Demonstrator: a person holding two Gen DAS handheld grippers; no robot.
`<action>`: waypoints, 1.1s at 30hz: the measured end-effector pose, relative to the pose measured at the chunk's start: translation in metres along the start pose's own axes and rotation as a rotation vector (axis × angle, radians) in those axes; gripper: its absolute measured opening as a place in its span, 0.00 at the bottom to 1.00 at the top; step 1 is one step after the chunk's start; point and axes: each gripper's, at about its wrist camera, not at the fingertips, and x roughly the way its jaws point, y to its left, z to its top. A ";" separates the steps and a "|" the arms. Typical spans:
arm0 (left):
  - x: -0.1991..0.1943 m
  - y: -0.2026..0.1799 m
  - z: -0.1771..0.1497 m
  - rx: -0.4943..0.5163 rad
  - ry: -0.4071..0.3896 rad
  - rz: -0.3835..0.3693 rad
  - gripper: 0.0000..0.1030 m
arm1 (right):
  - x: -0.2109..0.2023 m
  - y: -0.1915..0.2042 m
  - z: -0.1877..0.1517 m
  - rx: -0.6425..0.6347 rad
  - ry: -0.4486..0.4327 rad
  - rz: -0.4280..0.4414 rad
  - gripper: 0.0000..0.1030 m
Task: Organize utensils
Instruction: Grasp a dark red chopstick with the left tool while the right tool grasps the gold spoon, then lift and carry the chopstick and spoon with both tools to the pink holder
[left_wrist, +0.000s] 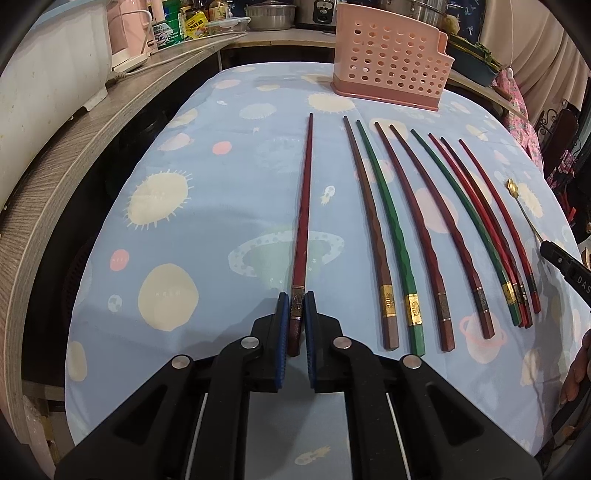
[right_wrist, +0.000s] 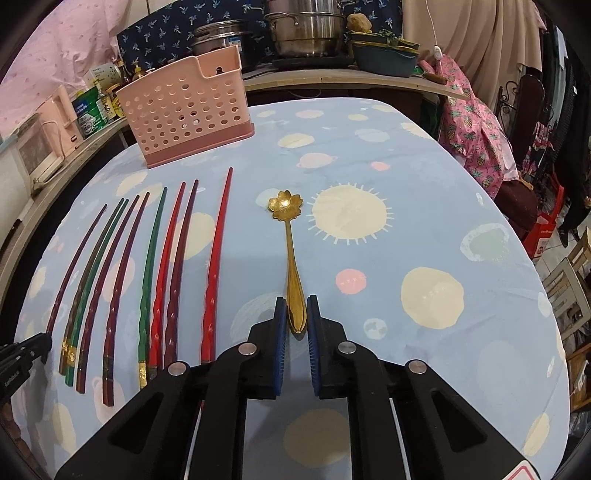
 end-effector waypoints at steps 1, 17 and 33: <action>-0.002 0.000 0.000 0.000 -0.003 0.002 0.08 | -0.004 -0.001 0.000 0.004 -0.006 0.002 0.10; -0.060 0.011 0.018 -0.035 -0.105 -0.044 0.07 | -0.074 -0.008 0.018 0.010 -0.148 0.007 0.05; -0.110 0.017 0.097 -0.053 -0.257 -0.046 0.07 | -0.094 -0.006 0.063 0.002 -0.240 0.039 0.02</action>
